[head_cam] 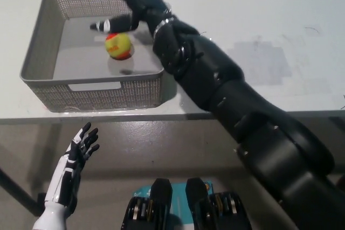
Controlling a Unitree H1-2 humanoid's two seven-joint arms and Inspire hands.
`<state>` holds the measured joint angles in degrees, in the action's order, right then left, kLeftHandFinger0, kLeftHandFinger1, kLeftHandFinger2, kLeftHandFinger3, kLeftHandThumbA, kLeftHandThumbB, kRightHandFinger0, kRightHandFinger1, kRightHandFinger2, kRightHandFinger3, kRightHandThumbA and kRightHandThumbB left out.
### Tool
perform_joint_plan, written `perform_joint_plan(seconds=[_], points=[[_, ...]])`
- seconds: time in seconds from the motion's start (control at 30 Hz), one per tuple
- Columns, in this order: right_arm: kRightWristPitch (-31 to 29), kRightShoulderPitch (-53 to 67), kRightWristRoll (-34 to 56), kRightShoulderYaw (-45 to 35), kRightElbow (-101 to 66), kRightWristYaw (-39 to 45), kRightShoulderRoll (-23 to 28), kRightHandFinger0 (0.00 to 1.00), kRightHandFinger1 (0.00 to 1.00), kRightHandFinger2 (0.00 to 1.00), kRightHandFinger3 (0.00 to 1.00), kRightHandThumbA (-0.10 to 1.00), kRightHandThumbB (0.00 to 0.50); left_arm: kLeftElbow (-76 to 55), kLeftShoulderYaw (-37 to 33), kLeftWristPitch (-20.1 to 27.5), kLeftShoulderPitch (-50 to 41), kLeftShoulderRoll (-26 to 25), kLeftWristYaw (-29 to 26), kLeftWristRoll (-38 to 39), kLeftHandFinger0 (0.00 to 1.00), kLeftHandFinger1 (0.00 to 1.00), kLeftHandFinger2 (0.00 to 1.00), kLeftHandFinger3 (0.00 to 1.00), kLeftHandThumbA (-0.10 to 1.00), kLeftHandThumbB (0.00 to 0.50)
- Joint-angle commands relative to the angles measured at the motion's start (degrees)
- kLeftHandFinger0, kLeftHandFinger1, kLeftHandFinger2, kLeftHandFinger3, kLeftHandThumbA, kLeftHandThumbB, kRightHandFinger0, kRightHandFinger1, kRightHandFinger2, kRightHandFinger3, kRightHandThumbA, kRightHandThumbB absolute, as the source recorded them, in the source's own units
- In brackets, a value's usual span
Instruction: Use the right hand to pick up a tennis ball and put it into a container on the left side
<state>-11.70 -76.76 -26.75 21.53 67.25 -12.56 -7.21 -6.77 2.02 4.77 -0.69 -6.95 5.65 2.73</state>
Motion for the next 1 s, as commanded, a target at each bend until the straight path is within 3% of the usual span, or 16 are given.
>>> perform_joint_plan(seconds=[0.0, 0.13, 0.33, 0.37, 0.67, 0.97], points=[[-4.37, 2.0, 1.78, -4.24, -15.74, -4.05, 4.32, 1.0, 1.0, 1.0, 1.0, 0.99, 0.372, -1.46, -0.66, 0.98, 0.53, -1.05, 0.5, -1.34, 1.0, 1.0, 1.0, 1.0, 1.0, 0.0], [0.49, 10.27, 4.01, -7.77, -38.55, 2.57, 8.85, 1.0, 1.0, 1.0, 1.0, 0.98, 0.397, -1.55, -0.65, 1.24, 0.49, -0.94, 0.95, -0.21, 1.0, 1.0, 1.0, 1.0, 1.0, 0.0], [5.6, 24.61, 10.45, -12.43, -64.2, 7.87, 13.73, 1.0, 1.0, 1.0, 1.0, 1.0, 0.382, -1.44, -0.55, 0.83, 0.51, -0.87, 0.86, -0.15, 1.0, 1.0, 1.0, 1.0, 1.0, 0.0], [5.66, 25.74, 10.91, -12.7, -65.39, 7.93, 13.9, 1.0, 1.0, 1.0, 1.0, 1.0, 0.408, -1.4, -0.54, 0.83, 0.51, -0.84, 0.84, -0.12, 1.0, 1.0, 1.0, 1.0, 1.0, 0.0], [-5.13, 50.29, 17.5, -12.82, -74.52, 8.52, 21.63, 1.0, 1.0, 1.0, 1.0, 1.0, 0.349, -1.14, -0.55, 0.49, 0.46, -1.58, 1.57, 0.29, 1.0, 1.0, 1.0, 1.0, 1.0, 0.0], [-9.22, 64.29, 20.96, -13.11, -72.43, 8.97, 23.81, 1.0, 1.0, 1.0, 1.0, 1.0, 0.312, -1.2, -1.06, -0.08, 0.2, -1.34, 1.23, -0.62, 1.0, 1.0, 1.0, 1.0, 1.0, 0.0]])
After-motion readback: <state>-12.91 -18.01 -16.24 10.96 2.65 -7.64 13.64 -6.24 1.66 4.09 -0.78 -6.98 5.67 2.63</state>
